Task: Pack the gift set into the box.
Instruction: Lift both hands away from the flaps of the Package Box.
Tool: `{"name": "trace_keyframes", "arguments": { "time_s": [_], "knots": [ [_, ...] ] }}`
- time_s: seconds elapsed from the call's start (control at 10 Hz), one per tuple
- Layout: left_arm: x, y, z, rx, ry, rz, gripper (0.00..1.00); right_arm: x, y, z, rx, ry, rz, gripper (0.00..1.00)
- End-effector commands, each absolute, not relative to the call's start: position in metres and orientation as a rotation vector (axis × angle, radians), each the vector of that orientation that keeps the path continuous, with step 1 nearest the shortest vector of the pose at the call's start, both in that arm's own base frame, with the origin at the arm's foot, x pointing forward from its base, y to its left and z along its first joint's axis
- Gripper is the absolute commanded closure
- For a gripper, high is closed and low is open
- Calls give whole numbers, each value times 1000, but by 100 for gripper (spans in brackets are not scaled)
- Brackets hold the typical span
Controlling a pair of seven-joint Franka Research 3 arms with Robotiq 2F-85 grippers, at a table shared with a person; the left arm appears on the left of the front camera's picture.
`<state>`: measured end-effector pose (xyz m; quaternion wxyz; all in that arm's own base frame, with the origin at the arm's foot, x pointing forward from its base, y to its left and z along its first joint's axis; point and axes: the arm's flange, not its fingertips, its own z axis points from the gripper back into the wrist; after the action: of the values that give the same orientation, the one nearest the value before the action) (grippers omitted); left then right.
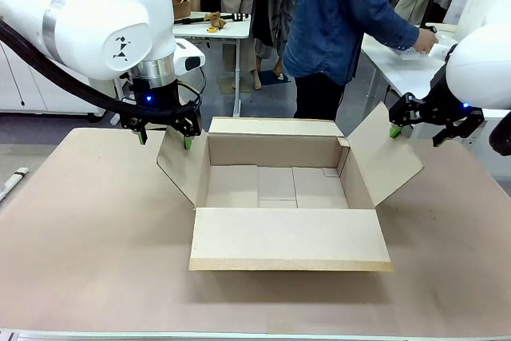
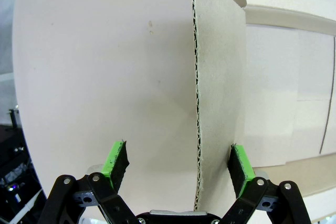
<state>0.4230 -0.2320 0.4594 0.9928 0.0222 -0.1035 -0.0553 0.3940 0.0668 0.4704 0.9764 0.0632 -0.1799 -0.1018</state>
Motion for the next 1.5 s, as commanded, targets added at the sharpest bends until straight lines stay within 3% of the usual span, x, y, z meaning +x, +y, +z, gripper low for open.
{"name": "trace_keyframes", "arguments": {
  "time_s": [0.0,1.4],
  "knots": [
    [424,-231,460,65,-214,-98,0,395,68,472,128,-364,-228,0],
    [424,-231,460,65,-214,-98,0,395,68,472,128,-364,-228,0]
  ]
}}
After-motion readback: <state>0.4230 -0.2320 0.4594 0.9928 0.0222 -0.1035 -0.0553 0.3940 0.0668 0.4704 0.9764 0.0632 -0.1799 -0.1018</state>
